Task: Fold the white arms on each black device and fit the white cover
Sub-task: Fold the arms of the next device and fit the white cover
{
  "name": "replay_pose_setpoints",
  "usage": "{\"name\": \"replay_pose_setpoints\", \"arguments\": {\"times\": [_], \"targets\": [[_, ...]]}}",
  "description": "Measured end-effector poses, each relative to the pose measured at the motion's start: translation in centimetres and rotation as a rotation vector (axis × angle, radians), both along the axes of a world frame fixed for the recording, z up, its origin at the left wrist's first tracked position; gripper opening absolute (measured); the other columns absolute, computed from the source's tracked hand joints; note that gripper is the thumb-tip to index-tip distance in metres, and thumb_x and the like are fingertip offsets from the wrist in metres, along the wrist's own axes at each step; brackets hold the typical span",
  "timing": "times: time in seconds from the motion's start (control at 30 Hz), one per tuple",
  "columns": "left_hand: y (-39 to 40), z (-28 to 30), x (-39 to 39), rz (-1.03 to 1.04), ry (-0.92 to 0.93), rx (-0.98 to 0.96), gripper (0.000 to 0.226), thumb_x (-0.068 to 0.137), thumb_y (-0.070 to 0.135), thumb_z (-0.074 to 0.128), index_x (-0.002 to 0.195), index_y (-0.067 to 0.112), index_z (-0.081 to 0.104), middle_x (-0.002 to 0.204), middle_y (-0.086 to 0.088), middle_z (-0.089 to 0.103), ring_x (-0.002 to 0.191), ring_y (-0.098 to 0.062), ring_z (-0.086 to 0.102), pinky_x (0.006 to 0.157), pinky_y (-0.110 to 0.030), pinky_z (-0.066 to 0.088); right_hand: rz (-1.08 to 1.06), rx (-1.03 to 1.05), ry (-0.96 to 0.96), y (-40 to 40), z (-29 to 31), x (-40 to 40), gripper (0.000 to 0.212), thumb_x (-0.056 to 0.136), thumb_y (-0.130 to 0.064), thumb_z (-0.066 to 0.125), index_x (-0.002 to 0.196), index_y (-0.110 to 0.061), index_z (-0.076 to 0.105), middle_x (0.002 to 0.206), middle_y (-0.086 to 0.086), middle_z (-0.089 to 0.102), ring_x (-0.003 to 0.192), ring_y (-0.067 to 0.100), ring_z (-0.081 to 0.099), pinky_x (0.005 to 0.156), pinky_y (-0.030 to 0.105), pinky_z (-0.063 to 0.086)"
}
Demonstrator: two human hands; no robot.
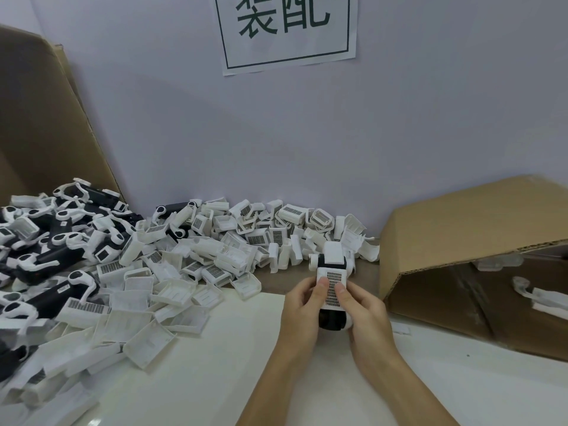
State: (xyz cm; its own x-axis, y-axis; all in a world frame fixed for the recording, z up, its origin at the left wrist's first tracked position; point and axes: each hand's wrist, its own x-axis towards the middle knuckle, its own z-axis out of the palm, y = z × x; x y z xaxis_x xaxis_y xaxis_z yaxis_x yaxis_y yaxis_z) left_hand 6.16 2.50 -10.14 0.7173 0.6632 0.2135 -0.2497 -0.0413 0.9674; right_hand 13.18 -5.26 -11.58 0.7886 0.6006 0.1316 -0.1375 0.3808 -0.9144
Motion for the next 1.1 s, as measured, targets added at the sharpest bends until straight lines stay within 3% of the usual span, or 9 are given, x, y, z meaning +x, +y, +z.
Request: {"name": "replay_pose_setpoints", "arguments": {"times": [0.13,0.33,0.4,0.47,0.57,0.8,0.93,1.0,1.1], "targets": [[0.6,-0.1,-0.7,-0.082,0.030,0.085,0.020,0.100,0.010,0.056,0.115,0.014,0.070,0.105,-0.002,0.077,0.101,-0.015,0.072,0.082,-0.023,0.055,-0.053,-0.047,-0.058,-0.1,0.0,-0.1,0.025,0.097,-0.019,0.058,0.116,-0.009,0.072,0.104,0.008,0.077,0.105,0.023,0.071,0.099,0.045,0.052],[0.6,-0.1,-0.7,-0.067,0.055,0.111,0.024,0.102,0.007,0.052,0.114,0.017,0.070,0.103,-0.003,0.077,0.098,-0.019,0.073,0.081,-0.026,0.057,-0.093,-0.093,-0.159,-0.1,-0.3,0.0,0.018,0.097,-0.020,0.059,0.108,-0.021,0.073,0.098,-0.003,0.078,0.098,0.011,0.073,0.083,0.023,0.058],[0.4,0.0,-0.6,-0.061,0.045,0.103,0.024,0.102,0.006,0.052,0.112,0.018,0.071,0.102,-0.002,0.077,0.098,-0.017,0.073,0.080,-0.024,0.056,-0.077,-0.066,-0.134,-0.2,-0.1,0.1,0.020,0.094,-0.021,0.061,0.109,-0.018,0.074,0.100,0.001,0.078,0.100,0.015,0.073,0.085,0.026,0.058],[0.3,0.0,-0.4,-0.055,0.020,0.037,0.023,0.101,0.006,0.051,0.111,0.013,0.071,0.104,-0.006,0.077,0.101,-0.021,0.072,0.085,-0.029,0.056,-0.011,-0.009,-0.057,-0.3,0.0,0.3,0.030,0.089,-0.024,0.061,0.113,-0.011,0.073,0.107,0.008,0.076,0.107,0.023,0.070,0.094,0.038,0.053],[0.5,0.0,-0.4,-0.057,-0.014,-0.023,0.021,0.101,0.009,0.053,0.114,0.006,0.069,0.106,-0.012,0.076,0.103,-0.025,0.070,0.089,-0.032,0.056,0.031,-0.013,-0.040,-0.3,-0.1,0.4,0.028,0.095,-0.011,0.057,0.120,-0.007,0.069,0.113,0.011,0.074,0.112,0.025,0.068,0.102,0.043,0.049],[0.6,-0.1,-0.9,-0.069,0.046,0.093,0.024,0.100,0.006,0.054,0.116,0.018,0.068,0.104,-0.001,0.077,0.099,-0.015,0.072,0.081,-0.024,0.056,-0.066,-0.094,-0.103,-0.5,-0.1,0.2,0.025,0.098,-0.008,0.058,0.119,-0.011,0.071,0.104,0.002,0.077,0.104,0.017,0.071,0.094,0.034,0.054],[0.2,0.2,-0.8,-0.039,0.054,0.116,0.025,0.100,0.006,0.055,0.111,0.024,0.069,0.101,0.004,0.077,0.098,-0.013,0.072,0.082,-0.024,0.056,-0.095,-0.095,-0.125,-0.3,0.0,0.0,0.023,0.097,-0.009,0.060,0.109,-0.024,0.072,0.099,-0.007,0.078,0.098,0.007,0.072,0.080,0.019,0.055],[0.2,0.2,-0.5,-0.012,0.037,0.075,0.021,0.098,0.008,0.061,0.111,0.021,0.070,0.101,0.001,0.078,0.098,-0.015,0.073,0.081,-0.026,0.058,-0.182,-0.080,-0.166,0.0,-0.1,-0.2,0.021,0.096,-0.010,0.062,0.106,-0.027,0.071,0.098,-0.010,0.077,0.095,0.002,0.071,0.073,0.012,0.053],[0.4,0.3,-0.2,0.049,-0.020,-0.052,0.016,0.090,0.011,0.072,0.105,0.015,0.074,0.096,-0.005,0.078,0.092,-0.021,0.075,0.072,-0.023,0.058,-0.310,-0.181,-0.347,0.3,-0.2,-0.7,0.021,0.096,-0.017,0.064,0.113,-0.027,0.067,0.112,-0.012,0.066,0.102,0.005,0.064,0.073,0.012,0.051]]}}
